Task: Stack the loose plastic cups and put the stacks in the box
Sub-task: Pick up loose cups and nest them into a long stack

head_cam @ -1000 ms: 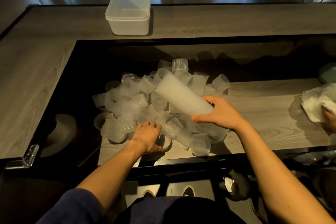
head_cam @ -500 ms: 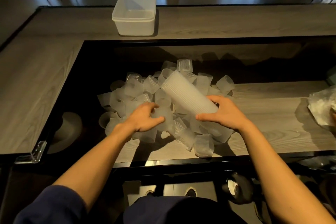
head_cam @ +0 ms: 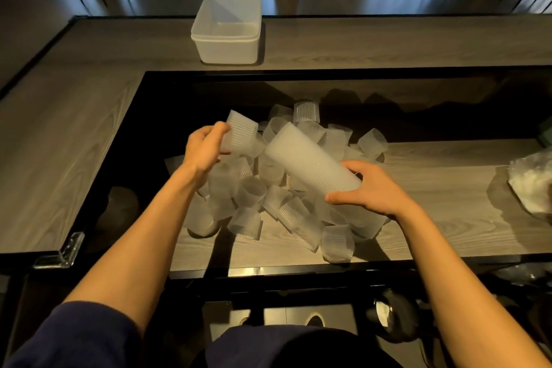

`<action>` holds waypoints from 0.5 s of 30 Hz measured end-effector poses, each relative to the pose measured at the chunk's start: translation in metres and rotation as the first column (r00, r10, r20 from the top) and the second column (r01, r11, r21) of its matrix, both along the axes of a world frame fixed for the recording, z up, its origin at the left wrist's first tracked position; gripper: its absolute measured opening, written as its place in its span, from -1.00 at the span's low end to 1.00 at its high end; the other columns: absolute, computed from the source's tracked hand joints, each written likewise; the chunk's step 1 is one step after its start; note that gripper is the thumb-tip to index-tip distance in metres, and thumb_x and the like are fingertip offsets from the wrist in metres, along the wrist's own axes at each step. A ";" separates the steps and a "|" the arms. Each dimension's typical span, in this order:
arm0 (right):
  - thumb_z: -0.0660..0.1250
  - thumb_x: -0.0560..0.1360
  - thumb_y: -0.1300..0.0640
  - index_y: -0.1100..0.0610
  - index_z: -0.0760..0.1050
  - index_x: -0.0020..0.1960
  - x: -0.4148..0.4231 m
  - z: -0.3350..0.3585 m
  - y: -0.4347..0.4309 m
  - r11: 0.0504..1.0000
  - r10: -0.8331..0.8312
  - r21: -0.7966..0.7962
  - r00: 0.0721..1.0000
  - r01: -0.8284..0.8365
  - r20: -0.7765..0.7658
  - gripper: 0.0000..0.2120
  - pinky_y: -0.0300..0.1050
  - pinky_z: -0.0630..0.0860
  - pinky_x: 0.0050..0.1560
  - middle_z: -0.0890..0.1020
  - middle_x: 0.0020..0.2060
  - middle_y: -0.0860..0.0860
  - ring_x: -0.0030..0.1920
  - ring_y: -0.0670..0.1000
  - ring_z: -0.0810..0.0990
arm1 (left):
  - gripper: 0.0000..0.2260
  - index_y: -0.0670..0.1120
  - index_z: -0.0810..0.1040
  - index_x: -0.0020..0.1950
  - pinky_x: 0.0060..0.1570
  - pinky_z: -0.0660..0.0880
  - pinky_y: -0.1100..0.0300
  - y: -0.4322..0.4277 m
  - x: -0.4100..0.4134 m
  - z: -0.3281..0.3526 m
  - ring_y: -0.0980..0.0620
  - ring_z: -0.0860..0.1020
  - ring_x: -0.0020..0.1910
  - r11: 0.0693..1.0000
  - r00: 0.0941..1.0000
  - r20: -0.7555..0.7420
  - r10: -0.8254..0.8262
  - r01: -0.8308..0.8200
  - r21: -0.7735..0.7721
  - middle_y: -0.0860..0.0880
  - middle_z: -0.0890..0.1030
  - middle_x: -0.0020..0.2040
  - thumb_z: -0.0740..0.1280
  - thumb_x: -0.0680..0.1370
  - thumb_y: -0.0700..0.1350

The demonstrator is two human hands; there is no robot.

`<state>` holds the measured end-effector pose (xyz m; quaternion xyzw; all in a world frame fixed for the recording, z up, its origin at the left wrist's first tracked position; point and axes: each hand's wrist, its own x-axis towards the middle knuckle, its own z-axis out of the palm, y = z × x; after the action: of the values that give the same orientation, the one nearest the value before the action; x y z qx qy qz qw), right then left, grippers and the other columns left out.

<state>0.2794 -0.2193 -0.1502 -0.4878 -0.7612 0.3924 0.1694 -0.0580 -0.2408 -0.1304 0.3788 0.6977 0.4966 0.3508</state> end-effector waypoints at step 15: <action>0.64 0.27 -0.15 -0.14 0.53 0.20 -0.017 0.007 -0.002 0.995 0.035 0.088 0.998 -0.039 0.053 -0.43 -0.11 0.51 0.06 0.55 0.09 -0.09 0.10 -0.09 0.50 | -0.83 0.12 0.58 0.06 0.14 0.51 0.07 -0.005 0.027 0.002 -0.02 0.57 0.13 0.929 0.932 0.104 -0.347 0.357 -0.094 0.01 0.60 0.09 0.31 0.60 0.17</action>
<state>0.2626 -0.2217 -0.1433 -0.4753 -0.7910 0.3485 0.1643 -0.0307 -0.2456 -0.1284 0.4560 0.6294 0.4016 0.4844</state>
